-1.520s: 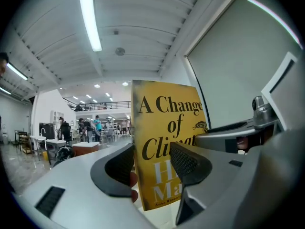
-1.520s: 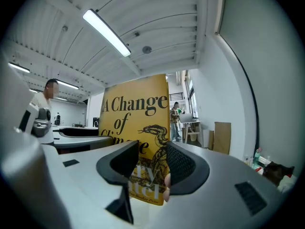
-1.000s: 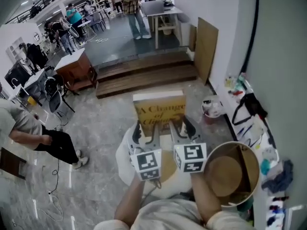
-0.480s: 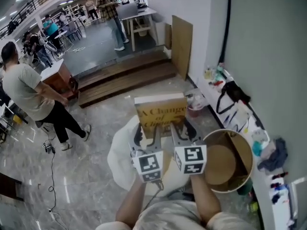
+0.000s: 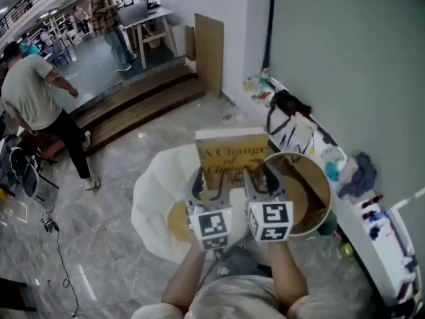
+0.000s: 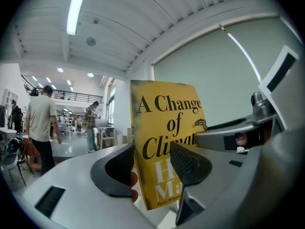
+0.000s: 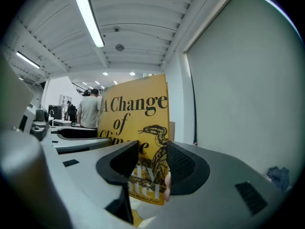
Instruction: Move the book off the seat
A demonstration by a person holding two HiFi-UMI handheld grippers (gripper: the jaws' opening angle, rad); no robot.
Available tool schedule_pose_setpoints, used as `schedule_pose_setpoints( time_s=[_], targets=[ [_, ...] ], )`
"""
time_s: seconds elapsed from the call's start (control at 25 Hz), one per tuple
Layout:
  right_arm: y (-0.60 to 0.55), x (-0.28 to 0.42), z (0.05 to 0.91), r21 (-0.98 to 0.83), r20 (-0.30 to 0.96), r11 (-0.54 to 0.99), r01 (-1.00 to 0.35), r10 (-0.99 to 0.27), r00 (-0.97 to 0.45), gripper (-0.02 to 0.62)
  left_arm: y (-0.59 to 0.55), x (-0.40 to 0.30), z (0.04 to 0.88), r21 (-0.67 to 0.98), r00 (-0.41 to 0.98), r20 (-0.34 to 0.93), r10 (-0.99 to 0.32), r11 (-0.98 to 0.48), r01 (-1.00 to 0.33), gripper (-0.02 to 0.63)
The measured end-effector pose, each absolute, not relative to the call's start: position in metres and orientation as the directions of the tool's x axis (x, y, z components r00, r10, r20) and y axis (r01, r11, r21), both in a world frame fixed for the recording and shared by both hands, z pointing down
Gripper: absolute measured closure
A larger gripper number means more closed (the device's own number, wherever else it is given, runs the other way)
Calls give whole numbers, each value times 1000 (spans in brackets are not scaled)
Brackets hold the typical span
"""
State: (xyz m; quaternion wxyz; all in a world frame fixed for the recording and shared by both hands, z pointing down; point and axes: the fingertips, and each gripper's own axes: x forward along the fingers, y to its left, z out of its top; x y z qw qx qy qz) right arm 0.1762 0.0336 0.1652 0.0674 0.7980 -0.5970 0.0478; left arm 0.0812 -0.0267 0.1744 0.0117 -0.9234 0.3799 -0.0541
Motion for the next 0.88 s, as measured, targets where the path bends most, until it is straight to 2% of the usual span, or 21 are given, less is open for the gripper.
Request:
schedule_pose_setpoints(
  time_s=[0.36, 0.52, 0.76, 0.88],
  targets=[
    [127, 246, 174, 50, 178, -501, -864, -847, 501, 407, 46, 169, 184, -51, 854, 99, -510, -860, -508, 360],
    [171, 302, 179, 37, 179, -559, -829, -812, 556, 407, 85, 230, 187, -64, 886, 113, -450, -893, -445, 360],
    [175, 302, 186, 42, 188, -625, -779, -761, 621, 407, 83, 238, 195, -52, 921, 114, -374, -928, -370, 360],
    [188, 326, 193, 28, 191, -636, -771, -754, 629, 407, 96, 262, 200, -62, 924, 121, -363, -932, -358, 360]
  ],
)
